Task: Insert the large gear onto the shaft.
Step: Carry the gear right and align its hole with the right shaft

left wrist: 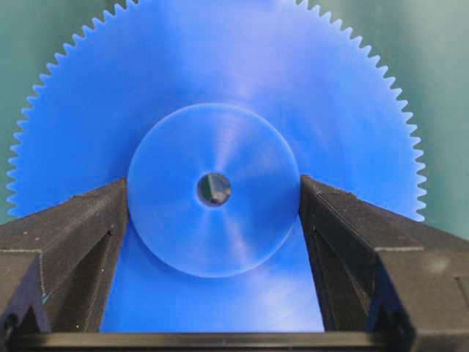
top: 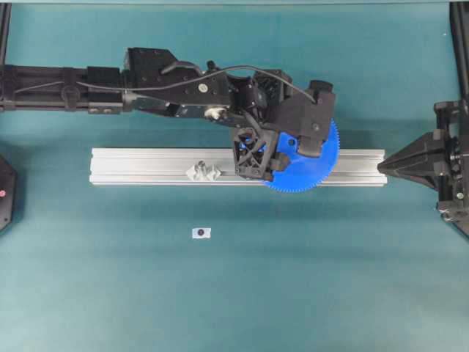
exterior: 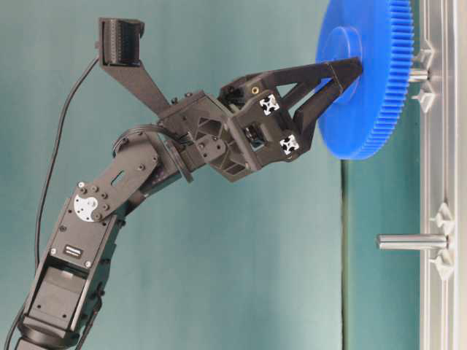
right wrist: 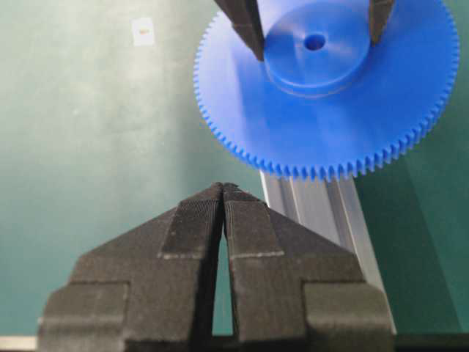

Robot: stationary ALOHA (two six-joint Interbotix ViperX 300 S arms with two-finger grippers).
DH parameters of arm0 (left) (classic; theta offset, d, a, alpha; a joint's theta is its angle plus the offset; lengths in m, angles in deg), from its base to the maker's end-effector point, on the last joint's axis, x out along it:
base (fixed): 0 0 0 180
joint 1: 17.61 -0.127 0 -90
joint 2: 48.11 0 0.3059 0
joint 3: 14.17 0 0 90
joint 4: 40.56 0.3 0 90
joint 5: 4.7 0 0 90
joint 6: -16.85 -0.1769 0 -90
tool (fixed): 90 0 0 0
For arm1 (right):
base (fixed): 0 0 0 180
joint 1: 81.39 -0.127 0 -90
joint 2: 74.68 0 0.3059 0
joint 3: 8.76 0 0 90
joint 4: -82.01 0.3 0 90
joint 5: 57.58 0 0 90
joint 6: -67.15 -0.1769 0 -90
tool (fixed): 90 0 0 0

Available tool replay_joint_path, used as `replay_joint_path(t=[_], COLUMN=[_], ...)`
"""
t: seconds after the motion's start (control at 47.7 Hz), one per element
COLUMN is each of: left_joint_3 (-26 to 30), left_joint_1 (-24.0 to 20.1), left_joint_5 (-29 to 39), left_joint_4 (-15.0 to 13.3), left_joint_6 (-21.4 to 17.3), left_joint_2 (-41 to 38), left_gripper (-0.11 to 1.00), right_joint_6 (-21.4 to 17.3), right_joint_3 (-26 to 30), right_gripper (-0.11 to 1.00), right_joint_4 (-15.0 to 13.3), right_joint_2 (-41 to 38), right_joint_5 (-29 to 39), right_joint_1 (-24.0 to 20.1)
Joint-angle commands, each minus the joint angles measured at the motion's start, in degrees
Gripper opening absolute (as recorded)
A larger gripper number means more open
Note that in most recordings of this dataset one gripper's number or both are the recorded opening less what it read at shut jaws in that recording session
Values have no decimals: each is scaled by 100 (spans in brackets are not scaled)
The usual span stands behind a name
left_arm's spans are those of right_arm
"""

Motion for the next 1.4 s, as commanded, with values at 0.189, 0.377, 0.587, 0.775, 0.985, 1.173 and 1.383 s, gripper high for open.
replay_joint_path(t=[0.189, 0.377, 0.587, 0.775, 0.985, 1.173, 1.383], left_joint_3=[114, 185, 193, 53, -35, -79, -141], left_joint_1=[9, 53, 62, 35, -79, -123, -114], left_joint_5=[-18, -44, -44, -9, 0, 211, 334], left_joint_4=[18, 18, 18, 18, 35, 18, 18], left_joint_6=[62, 141, 439, 483, 466, 439, 439], left_joint_2=[70, 0, 26, 53, 211, 290, 299], left_gripper=[78, 89, 88, 88, 88, 88, 88], right_joint_6=[-44, -44, -53, -62, -62, -62, -62], right_joint_3=[88, 97, 97, 97, 97, 97, 79], right_gripper=[10, 10, 10, 10, 10, 10, 10], right_joint_4=[9, 9, 9, 9, 9, 9, 9], right_joint_2=[-26, -26, -26, -26, -26, -26, -26], right_joint_5=[-44, -44, -44, -44, -44, -44, -44], right_joint_1=[0, 0, 0, 9, 0, 0, 0])
